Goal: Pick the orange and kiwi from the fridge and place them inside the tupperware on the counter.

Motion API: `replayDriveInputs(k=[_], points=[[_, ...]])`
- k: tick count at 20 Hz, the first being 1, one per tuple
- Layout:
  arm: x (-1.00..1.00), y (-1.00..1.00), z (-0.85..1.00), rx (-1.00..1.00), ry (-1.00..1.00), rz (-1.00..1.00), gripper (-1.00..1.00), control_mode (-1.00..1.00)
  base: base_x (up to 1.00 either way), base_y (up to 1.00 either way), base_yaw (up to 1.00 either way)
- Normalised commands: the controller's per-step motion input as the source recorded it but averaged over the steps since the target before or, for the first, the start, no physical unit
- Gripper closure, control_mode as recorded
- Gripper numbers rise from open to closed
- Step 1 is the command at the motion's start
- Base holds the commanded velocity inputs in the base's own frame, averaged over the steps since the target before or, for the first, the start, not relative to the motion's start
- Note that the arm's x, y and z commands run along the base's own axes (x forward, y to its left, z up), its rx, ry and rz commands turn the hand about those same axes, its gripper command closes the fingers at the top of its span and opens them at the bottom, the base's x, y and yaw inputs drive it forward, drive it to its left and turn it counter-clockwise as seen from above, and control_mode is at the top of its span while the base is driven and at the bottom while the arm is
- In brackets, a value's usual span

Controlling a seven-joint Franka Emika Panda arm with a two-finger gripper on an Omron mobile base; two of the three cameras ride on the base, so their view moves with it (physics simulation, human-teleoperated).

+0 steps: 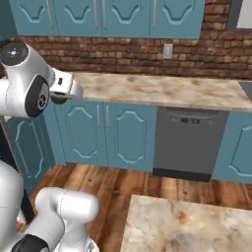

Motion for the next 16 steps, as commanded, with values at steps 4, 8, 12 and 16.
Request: replayDriveInputs(k=[4, 8, 12, 16], points=[[0.00, 0.00, 0.00, 0.00, 0.00, 0.00, 1.00, 1.00, 1.00, 0.00, 0.01], [0.00, 0.00, 0.00, 0.00, 0.00, 0.00, 1.00, 1.00, 1.00, 0.00, 0.21], [0.00, 0.00, 0.00, 0.00, 0.00, 0.00, 1.00, 1.00, 0.95, 0.06, 0.40], [0.00, 0.00, 0.00, 0.00, 0.00, 0.00, 1.00, 1.00, 0.75, 0.10, 0.52]])
